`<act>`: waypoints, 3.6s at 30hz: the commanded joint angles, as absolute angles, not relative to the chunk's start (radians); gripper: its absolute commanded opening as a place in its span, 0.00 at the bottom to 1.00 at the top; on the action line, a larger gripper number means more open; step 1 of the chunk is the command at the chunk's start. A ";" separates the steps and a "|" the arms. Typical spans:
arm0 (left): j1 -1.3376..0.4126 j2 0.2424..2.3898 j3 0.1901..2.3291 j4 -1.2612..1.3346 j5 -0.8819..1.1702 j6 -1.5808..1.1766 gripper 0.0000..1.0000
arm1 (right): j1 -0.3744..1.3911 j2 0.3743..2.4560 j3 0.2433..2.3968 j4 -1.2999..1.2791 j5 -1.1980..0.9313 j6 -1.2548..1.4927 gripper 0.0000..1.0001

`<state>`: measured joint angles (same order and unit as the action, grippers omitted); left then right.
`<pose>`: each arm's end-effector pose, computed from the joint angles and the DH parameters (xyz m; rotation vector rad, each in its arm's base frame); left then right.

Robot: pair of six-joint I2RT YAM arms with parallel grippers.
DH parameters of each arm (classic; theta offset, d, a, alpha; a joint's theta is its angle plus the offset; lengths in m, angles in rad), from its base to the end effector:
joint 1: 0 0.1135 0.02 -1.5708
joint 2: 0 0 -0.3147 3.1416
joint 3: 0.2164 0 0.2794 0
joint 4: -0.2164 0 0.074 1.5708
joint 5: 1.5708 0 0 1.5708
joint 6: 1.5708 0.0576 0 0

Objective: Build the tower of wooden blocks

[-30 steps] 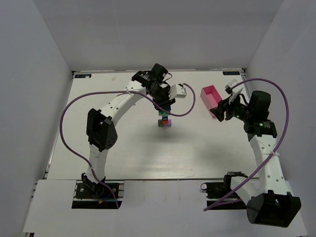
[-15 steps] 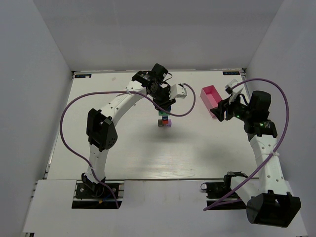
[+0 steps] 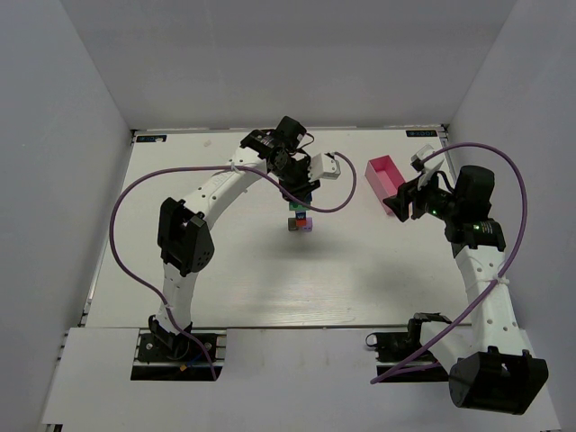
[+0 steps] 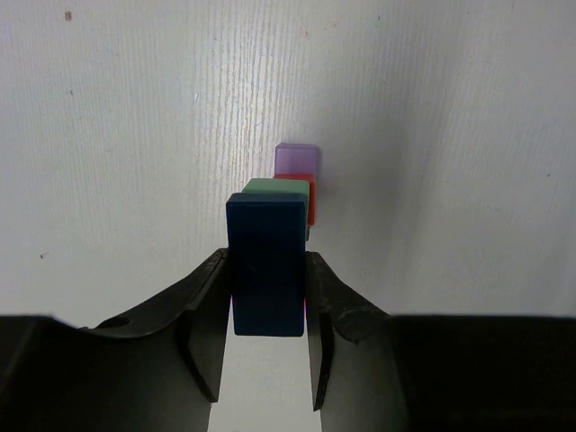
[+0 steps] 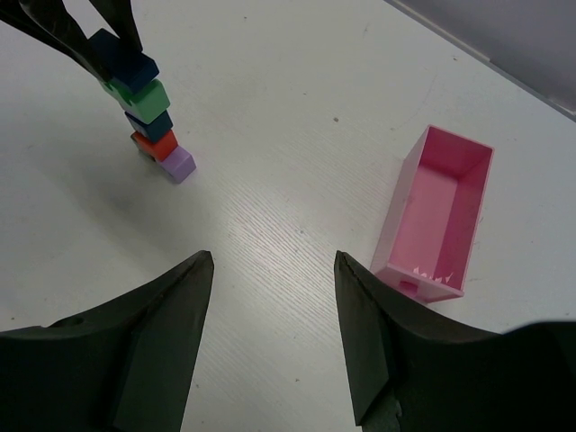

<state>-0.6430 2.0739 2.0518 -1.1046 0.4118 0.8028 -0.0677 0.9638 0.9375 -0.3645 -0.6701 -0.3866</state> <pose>0.3866 -0.3185 0.3287 1.8300 1.8872 -0.4994 0.2269 0.0205 0.3794 -0.7154 1.7479 0.3466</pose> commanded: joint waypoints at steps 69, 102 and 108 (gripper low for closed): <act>-0.637 2.036 2.017 -1.077 0.411 0.801 0.38 | -0.092 0.954 0.939 -0.362 -0.707 -0.394 0.62; -0.637 2.016 2.017 -1.048 0.356 0.772 1.00 | -0.095 0.956 0.939 -0.367 -0.712 -0.397 0.62; -0.637 1.965 1.994 -0.974 0.293 0.735 1.00 | -0.098 0.959 0.937 -0.365 -0.709 -0.399 0.62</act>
<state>-0.6430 2.0666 2.0125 -1.0340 0.3286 0.7620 -0.0906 0.9638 0.9375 -0.3653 -0.6910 -0.3965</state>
